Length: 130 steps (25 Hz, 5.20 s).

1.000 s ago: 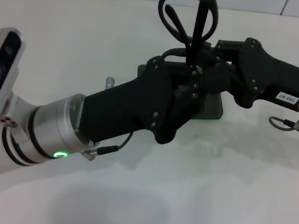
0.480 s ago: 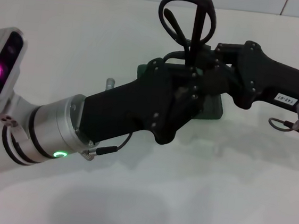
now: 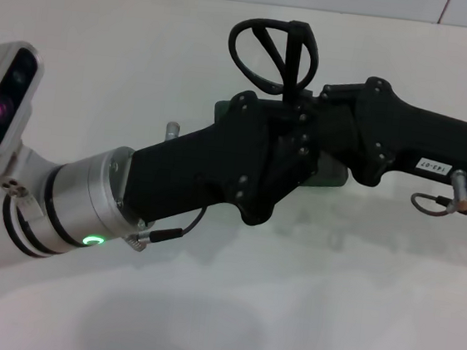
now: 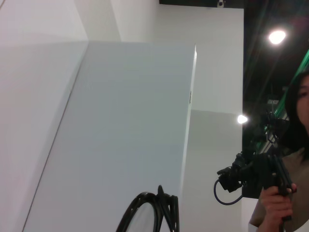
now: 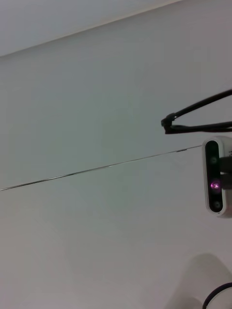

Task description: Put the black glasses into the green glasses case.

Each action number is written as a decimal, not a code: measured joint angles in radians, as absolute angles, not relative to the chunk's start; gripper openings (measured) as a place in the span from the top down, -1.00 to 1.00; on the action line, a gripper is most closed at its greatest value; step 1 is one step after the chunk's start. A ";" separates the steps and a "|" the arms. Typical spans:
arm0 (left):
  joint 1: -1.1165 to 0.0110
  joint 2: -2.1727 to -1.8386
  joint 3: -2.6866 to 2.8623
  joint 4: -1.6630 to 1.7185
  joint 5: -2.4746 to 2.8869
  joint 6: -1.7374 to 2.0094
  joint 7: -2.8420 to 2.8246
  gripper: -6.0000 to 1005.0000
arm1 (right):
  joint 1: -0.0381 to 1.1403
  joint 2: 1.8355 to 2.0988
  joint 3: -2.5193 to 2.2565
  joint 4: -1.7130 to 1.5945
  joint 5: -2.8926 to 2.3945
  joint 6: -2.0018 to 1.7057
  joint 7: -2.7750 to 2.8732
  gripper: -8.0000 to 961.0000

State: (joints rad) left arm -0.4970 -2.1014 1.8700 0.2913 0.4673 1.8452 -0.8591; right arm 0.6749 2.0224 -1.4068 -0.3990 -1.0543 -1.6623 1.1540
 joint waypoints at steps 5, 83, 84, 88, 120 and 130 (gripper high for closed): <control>-0.495 -2.101 1.870 0.281 0.467 1.844 -0.867 0.91 | 0.673 2.021 -1.409 -0.400 -1.054 -1.661 1.154 0.89; -0.406 -2.049 1.860 0.098 0.542 1.798 -0.868 0.91 | 0.848 2.028 -1.856 -1.113 -2.411 -0.972 2.099 0.88; -0.406 -2.049 1.860 0.098 0.542 1.798 -0.868 0.91 | 0.848 2.028 -1.856 -1.113 -2.413 -0.973 2.101 0.88; -0.406 -2.049 1.861 0.098 0.542 1.798 -0.868 0.91 | 0.848 2.028 -1.856 -1.113 -2.415 -0.975 2.102 0.88; -0.404 -2.032 1.805 0.104 0.530 1.800 -0.885 0.91 | 0.640 2.024 -1.705 -1.323 -2.220 -1.065 2.101 0.68; -0.519 -1.947 1.619 0.154 0.544 1.736 -0.967 0.90 | 0.229 2.021 -1.182 -1.263 -1.460 -1.434 1.671 0.68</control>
State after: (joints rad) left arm -0.5189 -1.9471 1.6190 0.1544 0.5439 1.7355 -0.9669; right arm 0.2294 2.0207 -1.1817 -1.2633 -1.4597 -1.4341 1.6715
